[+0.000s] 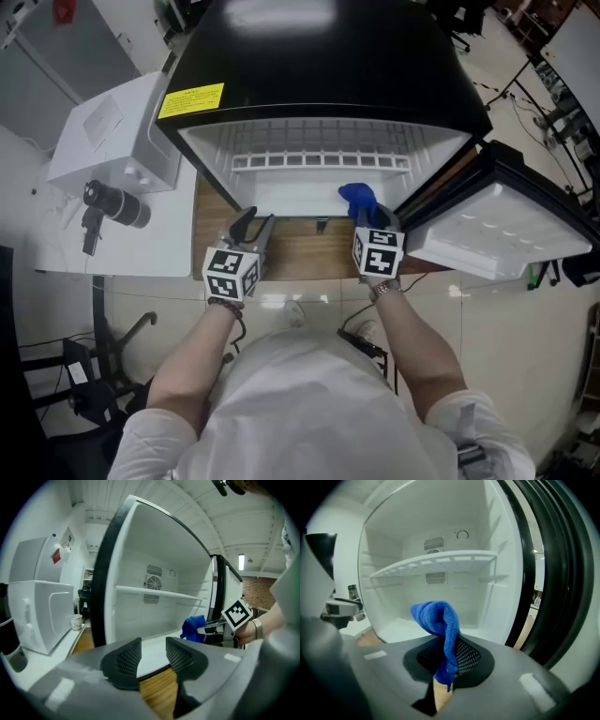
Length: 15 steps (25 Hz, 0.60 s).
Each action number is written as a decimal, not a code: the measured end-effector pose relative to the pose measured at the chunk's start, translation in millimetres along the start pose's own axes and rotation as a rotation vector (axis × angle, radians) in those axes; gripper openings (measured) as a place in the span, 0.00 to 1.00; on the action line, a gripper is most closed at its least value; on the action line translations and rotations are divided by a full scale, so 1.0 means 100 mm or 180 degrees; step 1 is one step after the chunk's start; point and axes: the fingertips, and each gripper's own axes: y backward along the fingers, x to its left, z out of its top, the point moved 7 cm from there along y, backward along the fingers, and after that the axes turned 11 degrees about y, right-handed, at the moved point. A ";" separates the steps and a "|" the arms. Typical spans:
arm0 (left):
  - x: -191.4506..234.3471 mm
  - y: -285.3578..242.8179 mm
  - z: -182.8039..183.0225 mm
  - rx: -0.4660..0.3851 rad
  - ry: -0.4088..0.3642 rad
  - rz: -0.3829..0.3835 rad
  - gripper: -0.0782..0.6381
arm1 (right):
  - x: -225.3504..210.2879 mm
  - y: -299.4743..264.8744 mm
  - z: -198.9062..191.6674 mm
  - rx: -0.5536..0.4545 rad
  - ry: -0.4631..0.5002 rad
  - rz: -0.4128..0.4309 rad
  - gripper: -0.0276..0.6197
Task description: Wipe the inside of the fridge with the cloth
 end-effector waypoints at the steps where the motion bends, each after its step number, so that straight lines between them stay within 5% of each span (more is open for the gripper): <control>1: -0.10 -0.07 0.03 0.0026 -0.0065 -0.0134 0.35 | 0.02 0.06 0.05 -0.0057 0.0062 0.0102 0.11; 9: -0.85 -0.47 0.23 0.0226 -0.0540 -0.1057 0.45 | 0.18 0.51 0.36 -0.0423 0.0406 0.1013 0.11; 15: -1.29 -0.55 0.27 0.0314 -0.0639 -0.1607 0.49 | 0.11 0.73 0.37 -0.0483 0.0559 0.1471 0.11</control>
